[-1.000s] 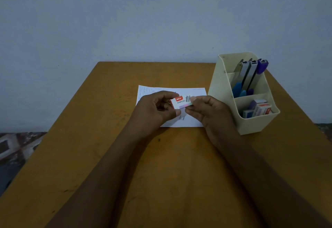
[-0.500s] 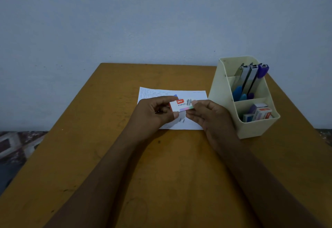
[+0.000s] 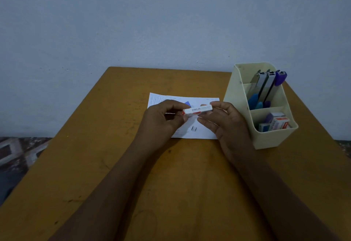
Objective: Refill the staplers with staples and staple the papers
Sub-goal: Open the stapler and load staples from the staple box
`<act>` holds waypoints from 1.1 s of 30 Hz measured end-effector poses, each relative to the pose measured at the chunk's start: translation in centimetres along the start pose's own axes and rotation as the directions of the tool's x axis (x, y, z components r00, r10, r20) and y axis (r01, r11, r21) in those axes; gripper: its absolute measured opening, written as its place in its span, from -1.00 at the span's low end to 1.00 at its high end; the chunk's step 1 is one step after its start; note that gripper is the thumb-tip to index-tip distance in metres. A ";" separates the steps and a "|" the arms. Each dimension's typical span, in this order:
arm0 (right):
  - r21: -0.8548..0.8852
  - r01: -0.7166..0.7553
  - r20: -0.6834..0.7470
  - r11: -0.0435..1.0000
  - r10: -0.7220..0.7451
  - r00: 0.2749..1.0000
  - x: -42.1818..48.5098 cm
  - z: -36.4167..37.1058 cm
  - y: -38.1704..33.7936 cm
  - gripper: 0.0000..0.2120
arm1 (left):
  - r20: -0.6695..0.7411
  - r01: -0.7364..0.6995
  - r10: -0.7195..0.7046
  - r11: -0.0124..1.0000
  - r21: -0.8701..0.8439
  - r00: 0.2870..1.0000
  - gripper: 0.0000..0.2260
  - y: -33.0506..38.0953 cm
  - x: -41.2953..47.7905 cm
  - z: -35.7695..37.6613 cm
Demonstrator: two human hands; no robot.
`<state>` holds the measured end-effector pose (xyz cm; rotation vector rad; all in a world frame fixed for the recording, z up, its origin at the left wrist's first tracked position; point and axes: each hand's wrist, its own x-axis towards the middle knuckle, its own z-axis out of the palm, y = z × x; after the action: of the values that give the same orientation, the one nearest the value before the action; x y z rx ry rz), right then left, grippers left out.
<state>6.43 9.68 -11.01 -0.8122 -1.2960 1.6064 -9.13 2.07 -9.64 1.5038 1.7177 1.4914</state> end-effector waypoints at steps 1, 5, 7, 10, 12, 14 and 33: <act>0.043 -0.012 0.014 0.999 0.012 1.000 0.1 -0.1 0.0 -0.76 | -0.014 -0.045 0.046 0.998 0.034 0.999 -0.83 0.0 -0.1 0.1; 0.039 -0.030 0.016 0.999 0.029 0.999 0.0 0.1 -0.3 -0.78 | -0.023 -0.213 0.220 0.960 0.181 0.975 -0.84 -0.4 -0.1 0.2; -0.067 -0.003 0.008 0.998 0.003 1.000 -0.2 0.2 -0.4 -0.78 | -0.008 -0.219 0.227 0.946 0.238 0.974 -0.82 -0.4 -0.1 0.2; -0.124 0.023 -0.007 0.992 -0.024 1.000 -0.2 0.0 -0.3 -0.75 | 0.031 -0.206 0.204 0.952 0.228 0.978 -0.78 -0.3 -0.2 0.1; -0.140 0.032 -0.008 0.990 -0.033 0.999 -0.1 -0.1 -0.2 -0.76 | 0.062 -0.151 0.142 0.968 0.202 0.988 -0.74 -0.1 -0.4 0.0; -0.164 0.045 -0.005 0.985 -0.046 0.999 -0.1 -0.2 -0.2 -0.76 | 0.079 -0.105 0.092 0.978 0.180 0.993 -0.72 0.1 -0.5 0.0; -0.090 0.016 -0.033 0.996 -0.019 0.999 -0.1 -0.2 0.0 -0.81 | -0.053 -0.011 0.020 0.986 0.167 0.998 -0.95 -0.6 -0.3 0.3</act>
<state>6.65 9.66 -11.08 -0.8769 -1.3557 1.5239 -9.09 2.06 -10.37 1.5753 1.9083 1.4394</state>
